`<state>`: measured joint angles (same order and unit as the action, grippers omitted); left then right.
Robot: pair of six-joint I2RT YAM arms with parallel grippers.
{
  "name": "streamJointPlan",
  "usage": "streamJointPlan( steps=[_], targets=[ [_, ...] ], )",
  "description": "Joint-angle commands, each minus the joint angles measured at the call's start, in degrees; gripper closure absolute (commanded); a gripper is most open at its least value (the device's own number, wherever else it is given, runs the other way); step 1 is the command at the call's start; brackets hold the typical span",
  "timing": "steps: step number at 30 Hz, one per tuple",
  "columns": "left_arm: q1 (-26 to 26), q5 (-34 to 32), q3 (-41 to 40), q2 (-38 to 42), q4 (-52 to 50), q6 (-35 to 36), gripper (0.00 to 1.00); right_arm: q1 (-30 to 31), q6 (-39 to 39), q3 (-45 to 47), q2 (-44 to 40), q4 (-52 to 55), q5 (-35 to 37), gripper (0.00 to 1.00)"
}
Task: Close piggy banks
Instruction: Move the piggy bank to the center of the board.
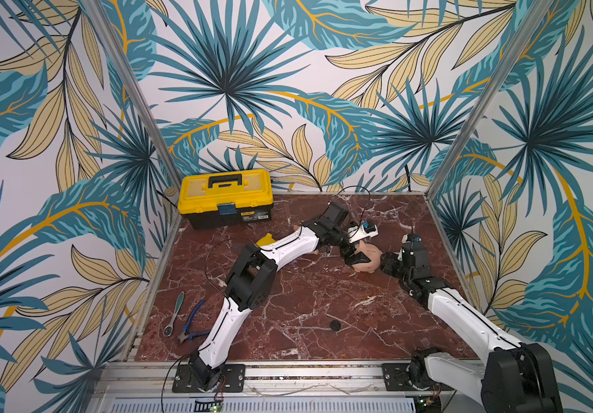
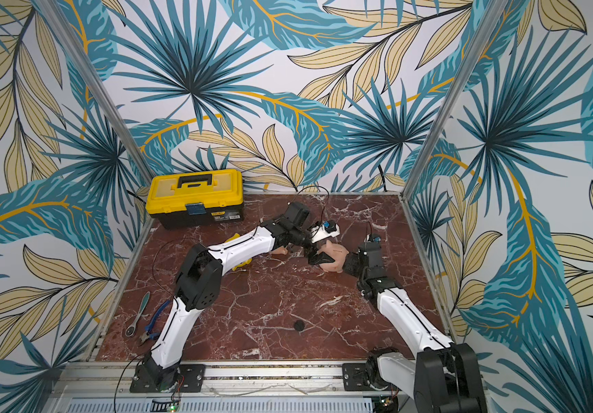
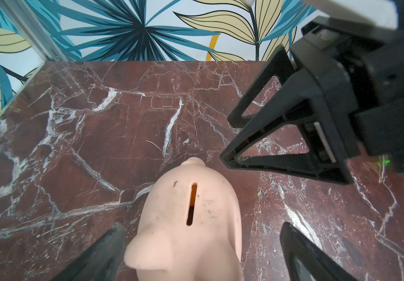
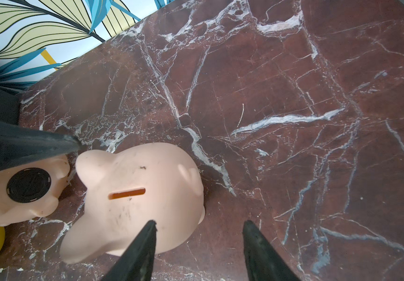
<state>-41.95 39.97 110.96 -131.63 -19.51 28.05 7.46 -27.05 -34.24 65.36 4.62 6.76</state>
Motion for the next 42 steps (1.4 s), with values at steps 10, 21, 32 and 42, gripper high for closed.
streamJointPlan(
  steps=[10, 21, 32, 42],
  targets=[
    [2.0, 10.3, 6.3, -4.8, -4.0, 0.8, 0.01, -0.6, -0.8, 0.5, 2.1, -0.1, -1.7, 0.42],
    [0.5, 9.3, 5.3, -4.8, -4.0, 2.2, 0.0, -1.0, -1.1, -0.1, 3.6, 0.7, -1.3, 0.42],
    [-1.9, 5.4, 2.4, -3.1, -3.8, 3.2, 0.01, -1.7, -1.6, -0.7, 4.9, 1.7, -1.0, 0.42],
    [-2.6, 0.1, -1.3, -1.8, 0.2, -0.4, 0.0, -1.9, -1.6, -0.8, 5.3, 1.7, -1.5, 0.42]
  ],
)
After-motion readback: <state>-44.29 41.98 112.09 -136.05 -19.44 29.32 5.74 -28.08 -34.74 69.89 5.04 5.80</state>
